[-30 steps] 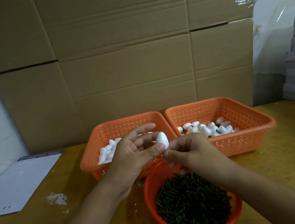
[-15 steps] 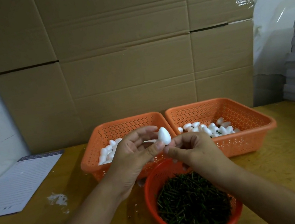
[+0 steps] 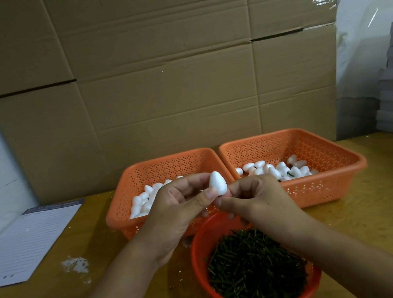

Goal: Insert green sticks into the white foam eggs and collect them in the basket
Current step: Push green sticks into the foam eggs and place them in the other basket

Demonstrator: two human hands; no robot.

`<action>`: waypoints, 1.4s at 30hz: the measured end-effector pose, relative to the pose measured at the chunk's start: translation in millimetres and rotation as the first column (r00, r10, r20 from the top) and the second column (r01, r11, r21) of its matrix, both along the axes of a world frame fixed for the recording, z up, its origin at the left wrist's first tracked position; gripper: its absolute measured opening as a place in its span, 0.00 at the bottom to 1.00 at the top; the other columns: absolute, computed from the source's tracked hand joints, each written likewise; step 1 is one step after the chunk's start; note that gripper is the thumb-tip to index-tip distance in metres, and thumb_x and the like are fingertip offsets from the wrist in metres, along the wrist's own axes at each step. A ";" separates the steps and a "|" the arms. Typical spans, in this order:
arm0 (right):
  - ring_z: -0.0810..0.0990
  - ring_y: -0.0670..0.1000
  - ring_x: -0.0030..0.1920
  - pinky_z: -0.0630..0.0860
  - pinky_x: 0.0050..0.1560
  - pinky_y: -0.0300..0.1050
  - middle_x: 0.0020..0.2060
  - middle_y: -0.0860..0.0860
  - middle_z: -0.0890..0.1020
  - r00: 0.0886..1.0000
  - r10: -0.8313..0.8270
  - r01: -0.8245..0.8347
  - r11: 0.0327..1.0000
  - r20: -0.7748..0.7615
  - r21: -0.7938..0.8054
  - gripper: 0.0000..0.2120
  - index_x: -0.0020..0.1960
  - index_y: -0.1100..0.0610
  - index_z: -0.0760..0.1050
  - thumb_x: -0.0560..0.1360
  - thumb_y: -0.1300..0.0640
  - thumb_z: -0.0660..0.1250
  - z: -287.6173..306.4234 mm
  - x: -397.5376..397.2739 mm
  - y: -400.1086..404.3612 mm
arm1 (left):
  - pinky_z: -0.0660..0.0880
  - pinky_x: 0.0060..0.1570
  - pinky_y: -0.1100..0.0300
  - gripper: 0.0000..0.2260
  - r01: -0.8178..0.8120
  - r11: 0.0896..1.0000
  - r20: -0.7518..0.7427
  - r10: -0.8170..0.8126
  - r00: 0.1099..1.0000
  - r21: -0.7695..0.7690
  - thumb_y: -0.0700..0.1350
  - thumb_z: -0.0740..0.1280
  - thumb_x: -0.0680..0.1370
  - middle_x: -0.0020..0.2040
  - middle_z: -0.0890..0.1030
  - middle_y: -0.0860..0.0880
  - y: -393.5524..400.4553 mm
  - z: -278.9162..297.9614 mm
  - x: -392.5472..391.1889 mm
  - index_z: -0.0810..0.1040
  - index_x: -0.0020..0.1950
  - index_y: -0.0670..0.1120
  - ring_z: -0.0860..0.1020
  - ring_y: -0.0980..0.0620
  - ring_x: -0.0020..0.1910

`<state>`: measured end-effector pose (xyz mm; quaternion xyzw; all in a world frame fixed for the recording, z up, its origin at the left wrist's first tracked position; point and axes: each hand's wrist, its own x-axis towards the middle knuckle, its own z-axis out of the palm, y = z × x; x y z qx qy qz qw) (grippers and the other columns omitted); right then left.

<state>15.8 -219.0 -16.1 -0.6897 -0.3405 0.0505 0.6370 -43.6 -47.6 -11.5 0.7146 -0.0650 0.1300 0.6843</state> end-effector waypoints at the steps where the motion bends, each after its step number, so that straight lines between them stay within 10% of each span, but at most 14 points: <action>1: 0.74 0.48 0.29 0.69 0.30 0.39 0.29 0.55 0.81 1.000 0.002 -0.002 1.000 0.000 -0.003 0.08 0.41 0.63 0.83 0.75 0.59 0.74 0.2 0.0 -0.3 | 0.76 0.47 0.58 0.22 0.010 1.000 -0.007 -0.010 1.000 -0.002 0.54 0.75 0.69 0.55 0.85 0.44 0.4 -0.1 -0.3 0.83 0.61 0.50 0.80 0.45 0.52; 14: 0.73 0.42 0.26 0.68 0.28 0.36 0.26 0.46 0.80 0.964 -0.214 0.230 0.969 0.157 -0.089 0.10 0.35 0.54 0.83 0.75 0.59 0.71 4.1 15.3 -5.9 | 0.76 0.39 0.63 0.13 -0.052 0.996 0.062 0.057 0.996 -0.075 0.51 0.74 0.72 0.52 0.84 0.52 -0.7 -5.1 4.8 0.83 0.56 0.57 0.81 0.56 0.46; 18: 0.79 0.44 0.27 0.73 0.26 0.41 0.28 0.45 0.81 0.737 -0.448 0.599 0.780 0.506 -0.181 0.09 0.40 0.54 0.83 0.77 0.57 0.68 9.5 49.2 -36.4 | 0.75 0.34 0.63 0.08 -0.148 0.978 0.074 0.160 0.984 -0.148 0.48 0.71 0.75 0.50 0.84 0.50 6.6 -2.2 6.7 0.84 0.53 0.56 0.81 0.54 0.43; 22: 0.74 0.56 0.24 0.61 0.26 0.41 0.22 0.54 0.74 0.562 -0.563 0.809 0.526 0.605 -0.262 0.19 0.30 0.60 0.74 0.77 0.54 0.67 5.9 86.2 -66.6 | 0.73 0.32 0.63 0.09 -0.214 0.967 0.096 0.228 0.969 -0.136 0.39 0.67 0.79 0.48 0.84 0.50 17.9 0.3 7.7 0.84 0.53 0.51 0.80 0.54 0.39; 26: 0.71 0.53 0.23 0.61 0.26 0.38 0.22 0.53 0.74 0.526 -0.584 0.838 0.480 0.618 -0.261 0.20 0.30 0.58 0.75 0.78 0.51 0.67 7.0 93.1 -72.5 | 0.74 0.34 0.63 0.08 -0.240 0.968 0.092 0.247 0.965 -0.077 0.45 0.69 0.74 0.48 0.84 0.51 29.9 3.0 8.8 0.85 0.50 0.54 0.80 0.55 0.40; 31: 0.78 0.51 0.29 0.71 0.31 0.50 0.28 0.50 0.80 0.757 -0.211 0.525 0.759 0.618 -0.384 0.12 0.35 0.56 0.79 0.77 0.56 0.66 16.7 65.7 -49.6 | 0.76 0.35 0.66 0.14 -0.353 0.927 0.120 0.339 0.933 0.124 0.39 0.68 0.79 0.49 0.85 0.55 43.2 5.2 16.4 0.85 0.48 0.59 0.82 0.59 0.40; 34: 0.80 0.39 0.38 0.71 0.37 0.32 0.36 0.42 0.83 0.832 0.114 0.230 0.820 0.544 -0.524 0.05 0.46 0.52 0.85 0.76 0.56 0.70 18.5 39.6 -32.7 | 0.76 0.37 0.67 0.13 -0.401 0.883 0.094 0.390 0.916 0.242 0.39 0.69 0.78 0.49 0.85 0.56 53.5 5.2 22.3 0.84 0.48 0.58 0.83 0.61 0.43; 42: 0.74 0.32 0.45 0.67 0.43 0.28 0.58 0.37 0.80 0.802 0.554 -0.093 0.484 0.222 -0.870 0.20 0.65 0.40 0.76 0.74 0.40 0.70 -2.0 19.6 -20.4 | 0.76 0.54 0.59 0.09 -0.177 0.640 -0.083 0.354 0.932 0.747 0.42 0.70 0.78 0.53 0.81 0.58 69.5 12.0 61.9 0.79 0.50 0.58 0.78 0.58 0.56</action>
